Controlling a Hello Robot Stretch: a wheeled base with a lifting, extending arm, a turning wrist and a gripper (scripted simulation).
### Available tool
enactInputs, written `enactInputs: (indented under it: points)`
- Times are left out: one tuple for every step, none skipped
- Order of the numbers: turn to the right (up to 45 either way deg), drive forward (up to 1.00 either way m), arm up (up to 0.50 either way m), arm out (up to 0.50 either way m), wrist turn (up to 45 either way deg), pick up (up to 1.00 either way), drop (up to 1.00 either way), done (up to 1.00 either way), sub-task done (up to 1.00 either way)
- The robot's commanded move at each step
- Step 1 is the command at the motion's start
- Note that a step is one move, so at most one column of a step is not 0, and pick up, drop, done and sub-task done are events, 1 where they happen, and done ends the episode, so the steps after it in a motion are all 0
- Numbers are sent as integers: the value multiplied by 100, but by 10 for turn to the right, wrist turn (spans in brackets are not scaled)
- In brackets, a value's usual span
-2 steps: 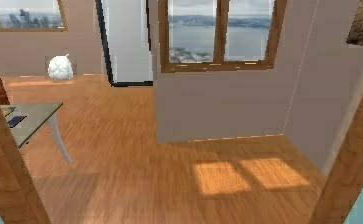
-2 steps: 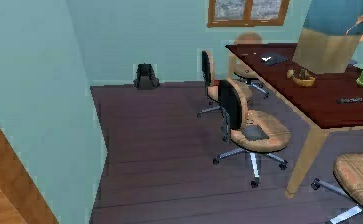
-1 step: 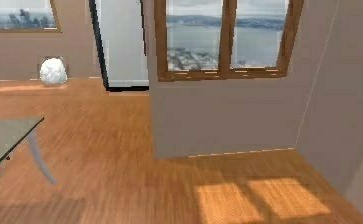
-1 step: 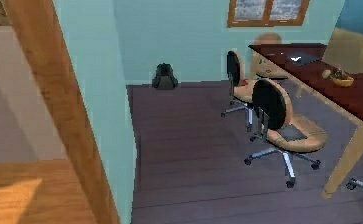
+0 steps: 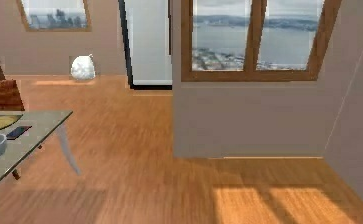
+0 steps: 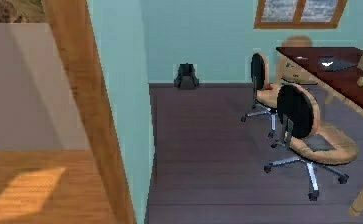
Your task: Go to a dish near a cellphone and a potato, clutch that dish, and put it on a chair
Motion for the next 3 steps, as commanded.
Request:
enactInputs:
  points:
    - [0, 40, 0, 0, 0, 0, 0, 0, 0]
    - [-420, 0, 0, 0, 0, 0, 0, 0, 0]
    - [0, 60, 0, 0, 0, 0, 0, 0, 0]
